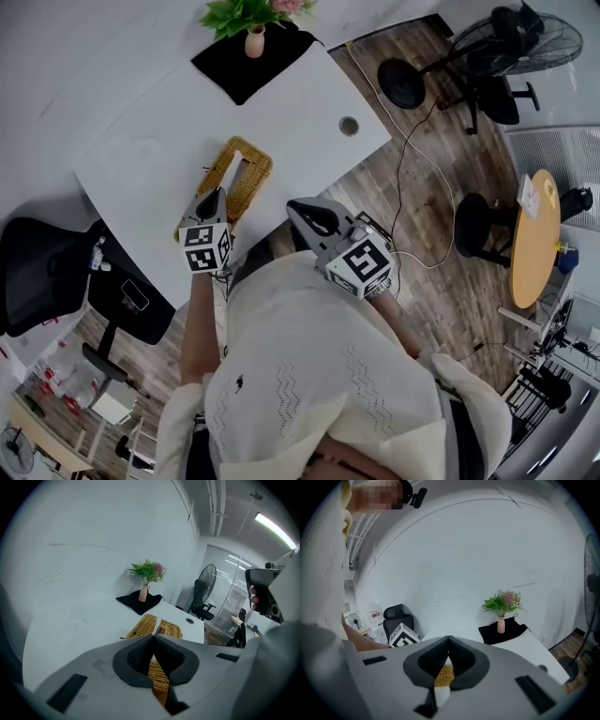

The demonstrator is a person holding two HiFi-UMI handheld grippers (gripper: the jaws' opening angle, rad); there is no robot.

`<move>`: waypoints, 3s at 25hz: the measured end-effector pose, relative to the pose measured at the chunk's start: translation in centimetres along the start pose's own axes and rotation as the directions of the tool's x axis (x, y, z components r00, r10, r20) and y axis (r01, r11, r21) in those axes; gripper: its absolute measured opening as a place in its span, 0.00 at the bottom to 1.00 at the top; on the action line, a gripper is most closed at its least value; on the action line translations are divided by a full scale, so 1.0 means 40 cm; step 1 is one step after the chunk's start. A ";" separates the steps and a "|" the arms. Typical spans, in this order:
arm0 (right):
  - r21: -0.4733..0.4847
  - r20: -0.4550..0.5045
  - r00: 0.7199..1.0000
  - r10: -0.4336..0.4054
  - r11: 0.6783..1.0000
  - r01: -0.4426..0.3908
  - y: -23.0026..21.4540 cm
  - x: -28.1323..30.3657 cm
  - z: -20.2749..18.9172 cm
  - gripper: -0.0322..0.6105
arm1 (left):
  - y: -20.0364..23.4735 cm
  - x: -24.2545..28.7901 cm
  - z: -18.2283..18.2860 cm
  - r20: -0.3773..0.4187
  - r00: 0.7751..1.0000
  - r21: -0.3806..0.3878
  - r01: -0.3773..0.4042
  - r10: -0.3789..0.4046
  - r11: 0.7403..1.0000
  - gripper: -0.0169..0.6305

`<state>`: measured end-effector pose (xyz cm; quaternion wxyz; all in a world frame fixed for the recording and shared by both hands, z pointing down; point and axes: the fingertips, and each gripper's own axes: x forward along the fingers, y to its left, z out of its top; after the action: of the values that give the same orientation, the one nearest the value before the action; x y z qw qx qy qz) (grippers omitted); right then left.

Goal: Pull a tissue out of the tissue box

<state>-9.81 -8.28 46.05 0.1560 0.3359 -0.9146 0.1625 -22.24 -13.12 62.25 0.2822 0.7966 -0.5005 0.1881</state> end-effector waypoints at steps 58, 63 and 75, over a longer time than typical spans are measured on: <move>-0.038 0.025 0.988 0.151 0.988 -0.150 -0.058 -0.021 0.021 0.05 | -0.105 -0.115 0.152 0.198 0.974 -0.023 -0.106 0.109 0.994 0.05; -0.040 0.023 0.986 0.162 0.986 -0.161 -0.057 -0.016 0.020 0.05 | -0.109 -0.137 0.174 0.227 0.967 -0.030 -0.115 0.119 0.993 0.05; -0.049 0.023 0.986 0.167 0.985 -0.165 -0.067 -0.010 0.024 0.05 | -0.135 -0.170 0.222 0.295 0.949 -0.064 -0.096 0.111 0.993 0.05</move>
<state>-7.90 -10.37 45.53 0.1376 0.2569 -0.9449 0.1491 -20.13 -12.25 50.06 0.2127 0.7813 -0.5828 0.0684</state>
